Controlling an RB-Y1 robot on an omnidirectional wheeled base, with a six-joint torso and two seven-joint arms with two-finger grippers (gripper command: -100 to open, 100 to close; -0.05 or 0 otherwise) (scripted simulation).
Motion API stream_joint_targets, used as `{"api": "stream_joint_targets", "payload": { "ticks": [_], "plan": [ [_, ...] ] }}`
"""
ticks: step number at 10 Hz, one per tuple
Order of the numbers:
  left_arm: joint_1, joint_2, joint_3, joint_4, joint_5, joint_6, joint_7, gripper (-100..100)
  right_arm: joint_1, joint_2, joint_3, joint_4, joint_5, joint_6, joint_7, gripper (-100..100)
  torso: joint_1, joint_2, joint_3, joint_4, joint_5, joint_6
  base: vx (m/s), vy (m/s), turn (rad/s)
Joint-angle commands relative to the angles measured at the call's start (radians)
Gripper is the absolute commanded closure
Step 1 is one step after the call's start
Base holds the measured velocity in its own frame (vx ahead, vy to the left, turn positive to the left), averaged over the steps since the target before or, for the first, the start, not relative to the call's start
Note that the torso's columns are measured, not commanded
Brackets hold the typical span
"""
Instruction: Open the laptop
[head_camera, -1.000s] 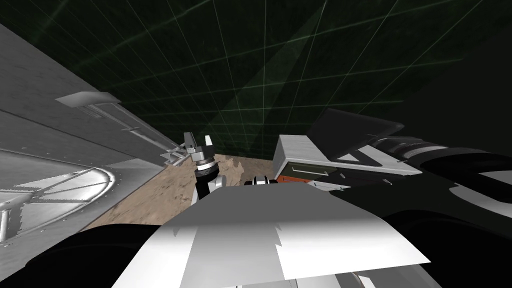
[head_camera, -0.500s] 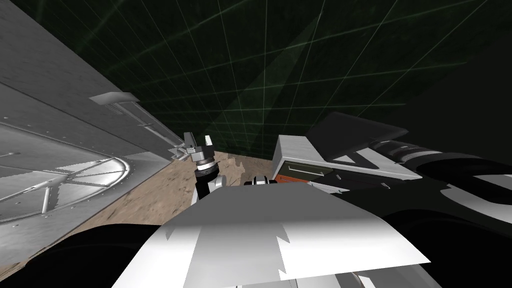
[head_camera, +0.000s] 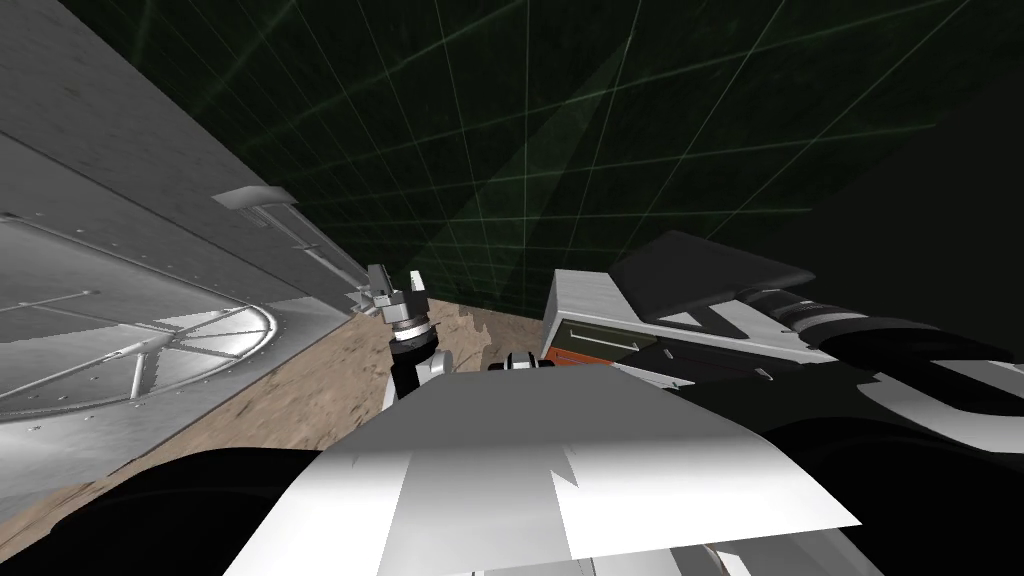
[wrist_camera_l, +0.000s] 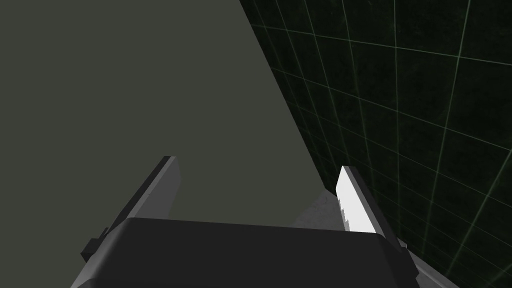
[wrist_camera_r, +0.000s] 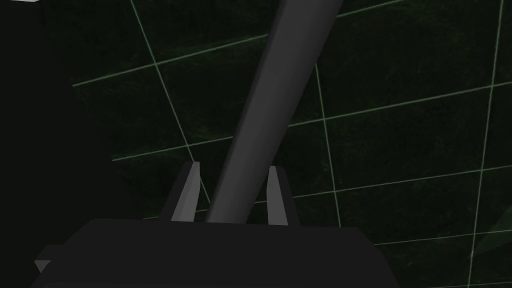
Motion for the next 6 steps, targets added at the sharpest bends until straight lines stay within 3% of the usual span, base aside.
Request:
{"api": "stream_joint_targets", "payload": {
  "ticks": [1,6],
  "plan": [
    [0.000,0.000,0.000,0.000,0.000,0.000,0.000,0,-0.016,0.046,0.058,0.016,-0.032,-0.023,-0.029,100,0.002,-0.001,0.000,0.000,0.000,0.000,-0.052,-0.090,0.065],
    [0.000,0.000,0.000,0.000,0.000,0.000,0.000,0,-0.062,0.101,0.132,0.059,-0.082,-0.058,-0.072,100,0.011,0.000,0.000,0.001,0.004,-0.002,-0.036,-0.066,0.047]
  ]
}}
